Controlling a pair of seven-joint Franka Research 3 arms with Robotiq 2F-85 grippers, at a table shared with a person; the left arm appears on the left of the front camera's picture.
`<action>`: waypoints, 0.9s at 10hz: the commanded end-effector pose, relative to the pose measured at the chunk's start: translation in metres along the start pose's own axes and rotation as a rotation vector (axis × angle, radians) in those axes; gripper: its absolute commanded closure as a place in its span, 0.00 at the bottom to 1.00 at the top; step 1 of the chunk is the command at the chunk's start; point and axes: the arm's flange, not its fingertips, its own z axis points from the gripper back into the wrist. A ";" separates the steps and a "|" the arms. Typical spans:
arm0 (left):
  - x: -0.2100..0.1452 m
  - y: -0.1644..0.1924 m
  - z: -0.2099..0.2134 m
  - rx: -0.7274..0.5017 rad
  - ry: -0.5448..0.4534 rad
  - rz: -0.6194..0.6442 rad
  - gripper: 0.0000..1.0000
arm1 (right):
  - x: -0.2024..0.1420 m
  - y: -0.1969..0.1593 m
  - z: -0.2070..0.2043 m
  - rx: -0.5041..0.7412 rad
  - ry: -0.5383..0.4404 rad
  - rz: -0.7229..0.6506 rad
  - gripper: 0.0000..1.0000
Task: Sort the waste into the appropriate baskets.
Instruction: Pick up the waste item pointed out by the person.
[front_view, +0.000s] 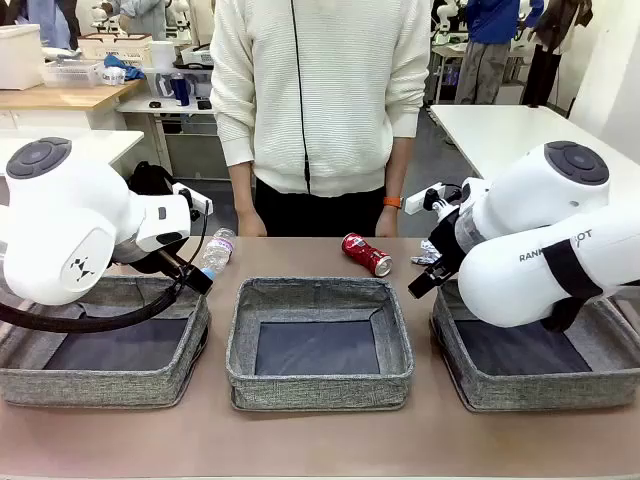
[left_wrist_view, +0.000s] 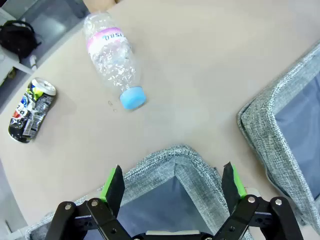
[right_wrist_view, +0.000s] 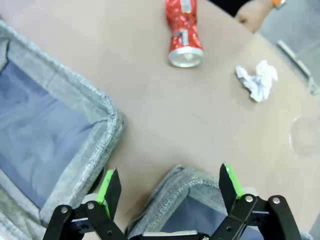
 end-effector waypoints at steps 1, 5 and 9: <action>0.000 0.000 0.000 0.000 0.000 0.000 0.00 | 0.000 0.000 0.000 0.000 0.000 0.000 0.00; 0.000 0.000 0.000 0.000 0.000 0.000 0.00 | 0.000 0.000 0.000 0.000 0.000 0.000 0.00; 0.000 0.000 0.000 0.000 0.000 0.000 0.00 | 0.000 0.000 0.000 0.000 0.000 0.000 0.00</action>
